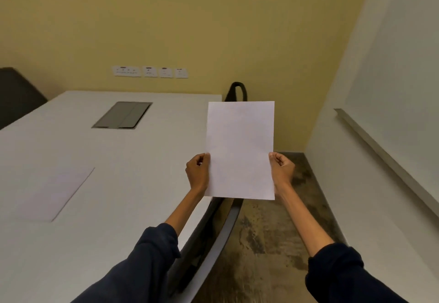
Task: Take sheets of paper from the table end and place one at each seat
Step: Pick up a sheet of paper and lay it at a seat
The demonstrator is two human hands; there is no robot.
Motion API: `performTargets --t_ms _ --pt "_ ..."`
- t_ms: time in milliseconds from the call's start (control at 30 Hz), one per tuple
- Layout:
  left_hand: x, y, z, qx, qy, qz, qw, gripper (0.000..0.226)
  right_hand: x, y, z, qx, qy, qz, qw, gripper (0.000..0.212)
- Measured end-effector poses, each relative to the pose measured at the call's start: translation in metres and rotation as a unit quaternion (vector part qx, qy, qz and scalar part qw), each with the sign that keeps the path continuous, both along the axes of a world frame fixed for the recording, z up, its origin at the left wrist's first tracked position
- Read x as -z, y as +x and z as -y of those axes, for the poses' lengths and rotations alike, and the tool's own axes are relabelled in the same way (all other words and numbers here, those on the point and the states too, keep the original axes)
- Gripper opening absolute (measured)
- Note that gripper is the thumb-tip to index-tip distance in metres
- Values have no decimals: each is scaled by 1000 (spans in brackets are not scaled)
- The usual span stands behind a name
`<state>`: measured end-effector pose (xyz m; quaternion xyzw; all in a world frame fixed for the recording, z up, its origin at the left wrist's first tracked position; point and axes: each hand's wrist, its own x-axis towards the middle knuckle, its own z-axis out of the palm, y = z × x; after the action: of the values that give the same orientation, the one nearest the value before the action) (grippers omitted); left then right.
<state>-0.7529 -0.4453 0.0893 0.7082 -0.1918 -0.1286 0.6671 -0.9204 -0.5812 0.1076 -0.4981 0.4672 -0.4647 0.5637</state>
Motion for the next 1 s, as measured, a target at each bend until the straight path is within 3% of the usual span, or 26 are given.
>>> performTargets --t_ms 133,500,800,1000 --pt "9 4 -2 -87 2 -22 996 22 0 29 30 -102 -2 -18 995 7" --pt "33 56 -66 -269 5 -88 959 13 29 164 23 -314 20 -75 946 10" --pt "83 108 -126 -352 44 -147 923 19 78 266 -15 -432 10 -163 887 15" --pt "122 108 -146 -371 88 -212 900 10 112 288 -30 -513 22 -253 820 20"
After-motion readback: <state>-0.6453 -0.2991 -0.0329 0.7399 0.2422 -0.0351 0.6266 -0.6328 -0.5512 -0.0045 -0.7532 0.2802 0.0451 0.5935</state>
